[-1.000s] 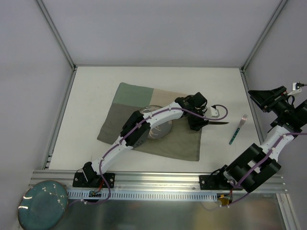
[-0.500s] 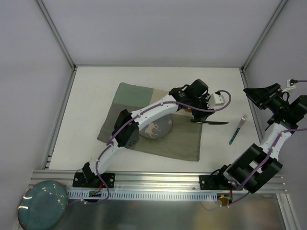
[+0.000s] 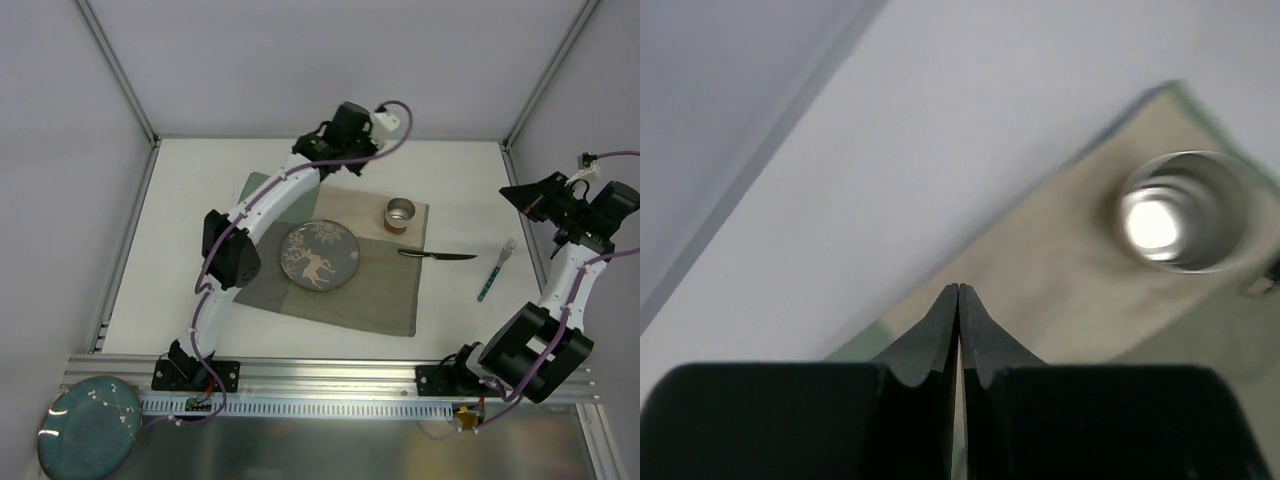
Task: Set the dinner table for one person
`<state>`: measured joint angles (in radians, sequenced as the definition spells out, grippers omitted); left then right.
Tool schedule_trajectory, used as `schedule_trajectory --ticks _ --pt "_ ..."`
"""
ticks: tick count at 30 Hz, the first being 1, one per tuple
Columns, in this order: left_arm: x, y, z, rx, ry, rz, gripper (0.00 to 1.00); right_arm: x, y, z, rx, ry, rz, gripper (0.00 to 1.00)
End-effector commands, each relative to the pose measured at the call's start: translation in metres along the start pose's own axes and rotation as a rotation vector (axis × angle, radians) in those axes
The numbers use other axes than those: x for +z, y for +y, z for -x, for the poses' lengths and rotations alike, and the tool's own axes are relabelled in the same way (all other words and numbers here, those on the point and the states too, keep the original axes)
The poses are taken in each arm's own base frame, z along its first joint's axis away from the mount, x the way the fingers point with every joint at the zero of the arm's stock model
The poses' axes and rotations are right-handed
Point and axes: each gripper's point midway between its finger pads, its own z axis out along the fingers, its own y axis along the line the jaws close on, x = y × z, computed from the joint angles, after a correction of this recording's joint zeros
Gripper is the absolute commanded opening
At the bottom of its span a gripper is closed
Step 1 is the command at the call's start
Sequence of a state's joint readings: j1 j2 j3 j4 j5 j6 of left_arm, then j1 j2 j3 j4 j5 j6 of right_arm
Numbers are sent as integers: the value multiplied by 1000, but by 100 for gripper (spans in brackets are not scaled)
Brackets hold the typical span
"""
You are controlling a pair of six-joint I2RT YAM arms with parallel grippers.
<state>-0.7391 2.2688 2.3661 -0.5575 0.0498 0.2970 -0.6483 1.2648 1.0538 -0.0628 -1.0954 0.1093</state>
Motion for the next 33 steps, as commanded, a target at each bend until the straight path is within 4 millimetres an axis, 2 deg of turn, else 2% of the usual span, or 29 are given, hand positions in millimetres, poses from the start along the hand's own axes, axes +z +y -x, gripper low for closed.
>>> schedule_trajectory --ticks 1,2,6,7,9,10,12,13,15,16,17,18,19,21,22,24,25,26,27,28,29,31,33 --pt "-22 91 -35 -104 78 228 0 -2 12 9 -149 -8 -14 0" --pt "-29 111 -44 -125 91 262 0 -1 12 10 -148 -7 -15 0" --pt "-35 151 -79 -170 146 318 0 2 8 8 -129 9 -9 0" --pt "-33 151 -94 -186 175 302 0 2 7 7 -129 9 -12 0" --pt "-33 150 -104 -196 191 280 0 2 5 5 -134 12 -20 0" --pt "-31 147 -117 -195 223 272 0 2 5 4 -131 13 -20 0" --pt "-31 144 -125 -194 245 269 0 2 5 3 -129 17 -17 0" --pt "-30 138 -138 -193 275 254 0 3 3 1 -124 19 -21 0" --pt "-35 137 -146 -177 299 257 0 4 -3 -7 -143 49 -52 0" --pt "-35 131 -162 -173 339 248 0 4 -5 -6 -160 57 -77 0" --pt "-42 131 -162 -166 344 251 0 6 -7 -16 -144 94 -95 0" --pt "-45 124 -180 -160 388 239 0 7 -11 -18 -165 108 -100 0" --pt "-52 122 -179 -158 386 240 0 8 -13 -20 -162 114 -107 0" --pt "-57 116 -190 -156 411 229 0 12 -19 -28 -182 166 -157 0" --pt "-59 109 -205 -154 444 216 0 15 -24 -32 -222 196 -164 0" --pt "-66 113 -207 -157 433 238 0 20 -23 -34 -252 218 -177 0" --pt "-68 111 -219 -162 453 241 0 24 -25 -36 -260 233 -177 0" --pt "-72 113 -219 -166 446 248 0 27 -24 -41 -278 260 -173 0" --pt "-73 115 -223 -173 452 253 0 29 -24 -36 -308 271 -197 0" --pt "-74 112 -234 -176 474 251 0 32 -24 -38 -325 296 -196 0" --pt "-76 113 -237 -178 477 254 0 39 -31 -47 -320 339 -204 0" --pt "-78 110 -252 -187 497 253 0 47 -30 -48 -315 362 -186 0" --pt "-80 110 -255 -175 495 263 0 60 -33 -63 -240 426 -153 0"
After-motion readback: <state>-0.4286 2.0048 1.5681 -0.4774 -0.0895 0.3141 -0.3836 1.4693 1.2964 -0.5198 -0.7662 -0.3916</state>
